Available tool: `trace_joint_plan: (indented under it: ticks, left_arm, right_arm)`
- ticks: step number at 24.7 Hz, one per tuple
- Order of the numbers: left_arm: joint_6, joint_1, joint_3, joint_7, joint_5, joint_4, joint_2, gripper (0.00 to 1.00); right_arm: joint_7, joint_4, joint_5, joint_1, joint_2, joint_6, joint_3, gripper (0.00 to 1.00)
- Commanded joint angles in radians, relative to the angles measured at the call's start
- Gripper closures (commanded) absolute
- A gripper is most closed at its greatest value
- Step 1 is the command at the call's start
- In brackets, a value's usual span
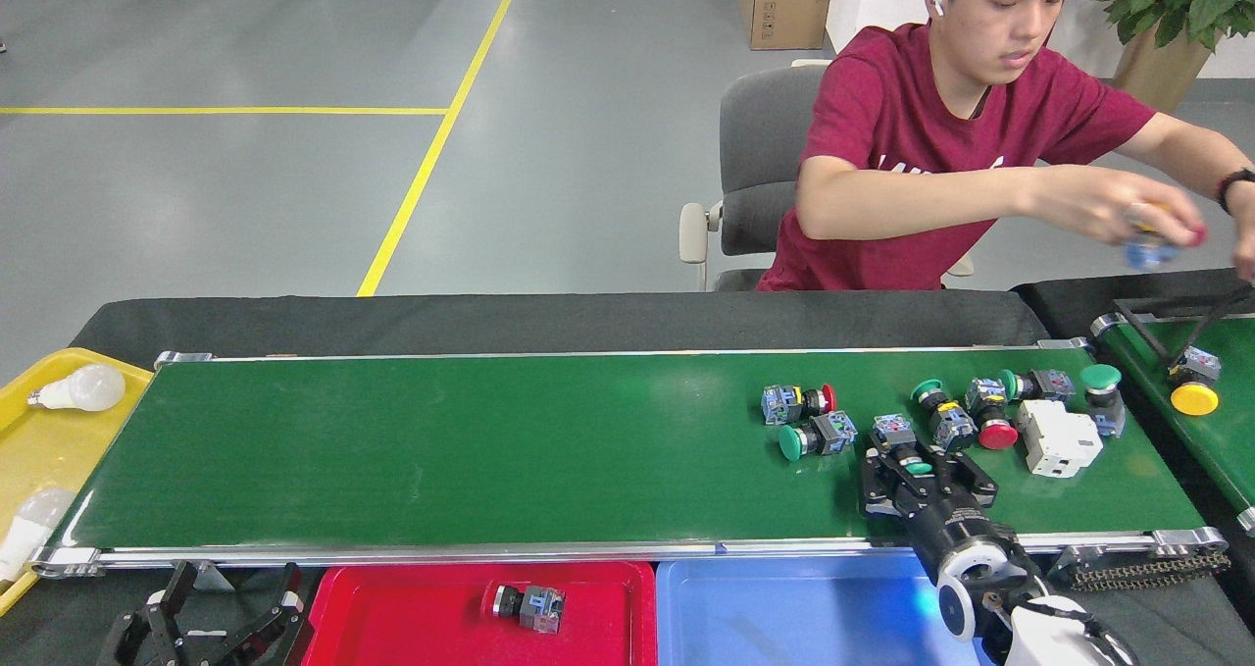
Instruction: Pick switch part from conveyor to tray
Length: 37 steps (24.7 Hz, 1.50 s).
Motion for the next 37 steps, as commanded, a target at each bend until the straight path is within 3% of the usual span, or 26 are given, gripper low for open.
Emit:
trace_joint_plan:
  ticks: [1, 5, 7, 9, 10, 11, 14, 19, 21, 24, 27, 30, 32, 37]
  left_arm:
    - [0.003, -0.002, 0.007, 0.007, 0.000, -0.014, 0.008, 0.00]
    - [0.003, -0.002, 0.007, 0.007, 0.001, -0.014, 0.008, 0.00]
    - [0.003, -0.004, 0.004, 0.007, 0.001, -0.014, 0.006, 0.00]
    - [0.001, -0.012, -0.004, 0.007, 0.000, -0.012, 0.008, 0.00]
    - [0.000, -0.015, -0.005, 0.007, 0.000, -0.012, 0.008, 0.00]
    - [0.000, -0.018, -0.005, 0.007, 0.000, -0.012, 0.009, 0.00]
    - [-0.002, -0.021, -0.007, 0.007, -0.002, -0.012, 0.009, 0.00]
    - [-0.002, -0.016, -0.007, 0.007, -0.002, -0.011, 0.009, 0.00]
    - [-0.002, -0.013, -0.007, 0.007, 0.000, -0.012, 0.009, 0.00]
    - [-0.002, -0.012, -0.005, 0.007, 0.001, -0.014, 0.009, 0.00]
    - [-0.002, -0.008, -0.005, 0.007, 0.001, -0.022, 0.009, 0.00]
    - [-0.002, -0.027, -0.024, 0.006, 0.003, -0.023, 0.003, 0.00]
    - [0.001, -0.051, -0.107, 0.006, 0.003, -0.023, 0.003, 0.00]
    - [0.072, -0.131, -0.317, -0.071, -0.023, -0.023, -0.023, 0.00]
  right_arm:
    - [-0.010, -0.118, -0.004, 0.031, -0.035, -0.123, -0.005, 0.98]
    - [0.001, -0.316, 0.002, 0.114, -0.050, -0.326, 0.010, 0.97]
    - [0.016, -0.325, 0.018, 0.110, -0.021, -0.364, 0.076, 0.95]
    - [0.033, -0.317, 0.052, 0.077, 0.034, -0.360, 0.154, 0.84]
    - [0.047, -0.302, 0.079, 0.065, 0.077, -0.344, 0.191, 0.55]
    - [0.080, -0.287, 0.114, 0.054, 0.120, -0.312, 0.233, 0.11]
    - [0.162, -0.232, 0.145, -0.002, 0.194, -0.206, 0.332, 0.04]
    - [0.162, -0.233, 0.145, -0.010, 0.191, -0.191, 0.332, 0.04]
    - [0.162, -0.248, 0.145, -0.009, 0.166, -0.173, 0.297, 0.05]
    - [0.137, -0.287, 0.144, 0.013, 0.080, -0.133, 0.170, 0.05]
    - [0.047, -0.296, 0.142, 0.076, 0.008, -0.114, 0.033, 0.05]
    - [0.015, -0.314, 0.134, 0.171, -0.035, -0.010, -0.091, 0.07]
    - [-0.022, -0.316, 0.134, 0.249, -0.038, 0.093, -0.183, 0.07]
    - [-0.117, -0.394, 0.134, 0.456, -0.036, 0.130, -0.317, 0.04]
